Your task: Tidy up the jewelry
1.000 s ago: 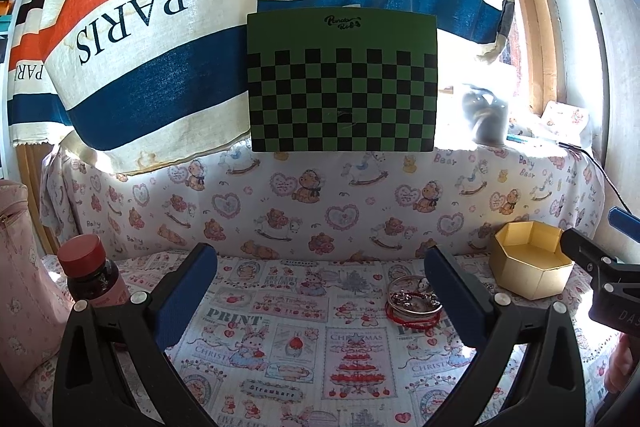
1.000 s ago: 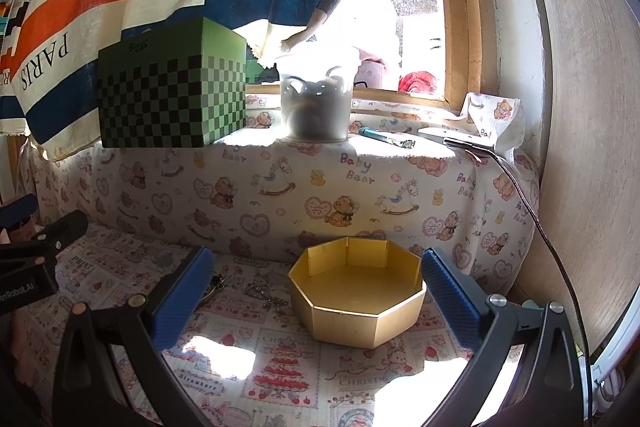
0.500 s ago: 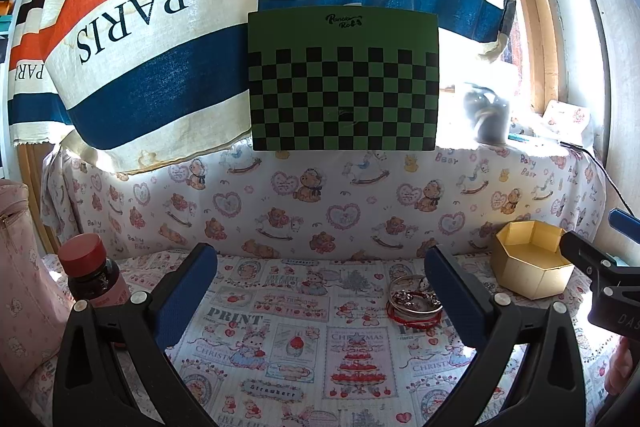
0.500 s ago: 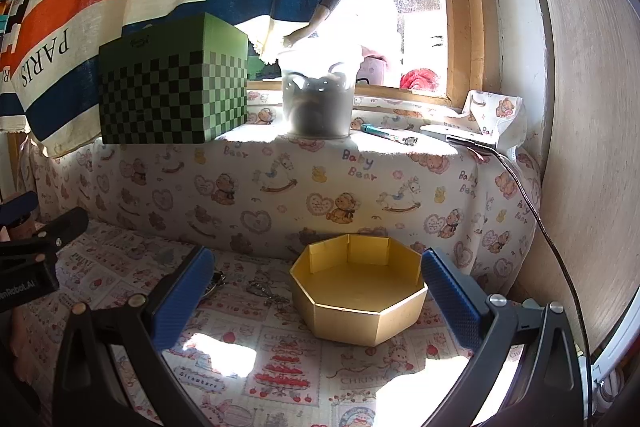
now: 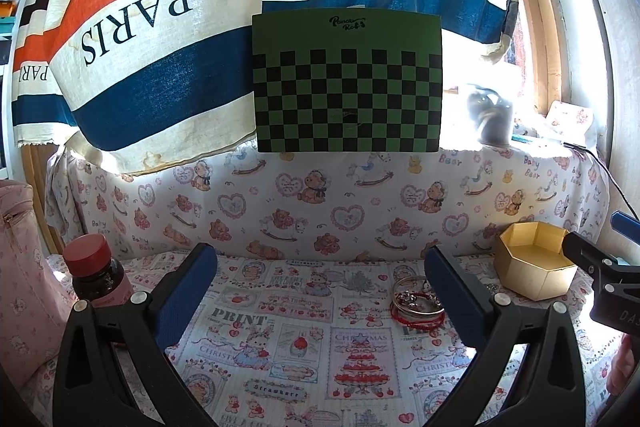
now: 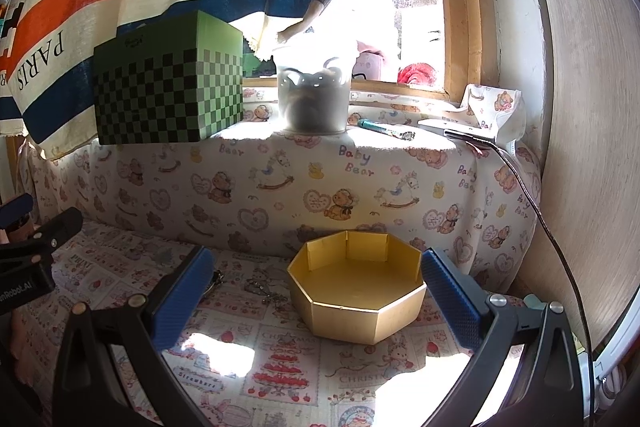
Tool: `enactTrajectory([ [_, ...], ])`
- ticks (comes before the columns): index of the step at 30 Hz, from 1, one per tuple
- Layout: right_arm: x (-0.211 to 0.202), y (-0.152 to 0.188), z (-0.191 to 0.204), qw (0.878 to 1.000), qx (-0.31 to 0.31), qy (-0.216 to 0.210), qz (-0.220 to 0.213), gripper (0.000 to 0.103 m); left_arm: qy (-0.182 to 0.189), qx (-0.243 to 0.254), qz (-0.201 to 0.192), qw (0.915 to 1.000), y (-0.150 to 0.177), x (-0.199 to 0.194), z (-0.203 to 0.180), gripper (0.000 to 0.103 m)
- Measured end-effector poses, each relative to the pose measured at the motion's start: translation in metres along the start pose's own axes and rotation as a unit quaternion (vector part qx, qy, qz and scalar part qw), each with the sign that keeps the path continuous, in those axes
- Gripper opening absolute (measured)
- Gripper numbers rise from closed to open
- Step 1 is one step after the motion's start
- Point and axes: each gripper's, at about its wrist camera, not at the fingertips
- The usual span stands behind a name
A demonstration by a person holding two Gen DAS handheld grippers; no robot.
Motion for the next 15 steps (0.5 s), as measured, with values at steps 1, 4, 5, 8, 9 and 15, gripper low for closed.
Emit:
enactTrajectory([
  [1,0.0005,0.0000,0.0004,1.000,-0.001,0.000,0.002,0.103,-0.003,0.000,-0.001,1.0000,0.0000,-0.0002,-0.0001,0.103],
  [4,0.0023,0.0002,0.0014,1.000,-0.001,-0.010,0.007,0.103,0.001,0.000,0.001,1.0000,-0.0002,0.0001,0.0002,0.103],
  [5,0.0020,0.0002,0.0014,1.000,-0.001,-0.012,0.006,0.103,0.000,0.000,0.000,1.0000,-0.0002,-0.0002,0.0004,0.103],
  [8,-0.0006,0.0006,0.0007,1.000,0.002,-0.005,0.001,0.103,-0.002,-0.002,0.000,1.0000,-0.0005,0.0008,0.0008,0.103],
  [9,-0.0008,0.0006,0.0004,1.000,0.003,-0.006,0.000,0.103,-0.001,-0.002,0.000,1.0000,-0.0004,0.0010,0.0008,0.103],
  [15,0.0020,0.0008,-0.0020,1.000,0.010,-0.005,0.007,0.103,0.005,0.002,-0.001,1.0000,0.0014,-0.0013,-0.0008,0.103],
])
Point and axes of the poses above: each gripper's, at about its wrist camera, not at the fingertips, and x roughly the way its jaws point, z to its left, y to its underside, and after that the axes turned 11 degrees about -x, right-handed
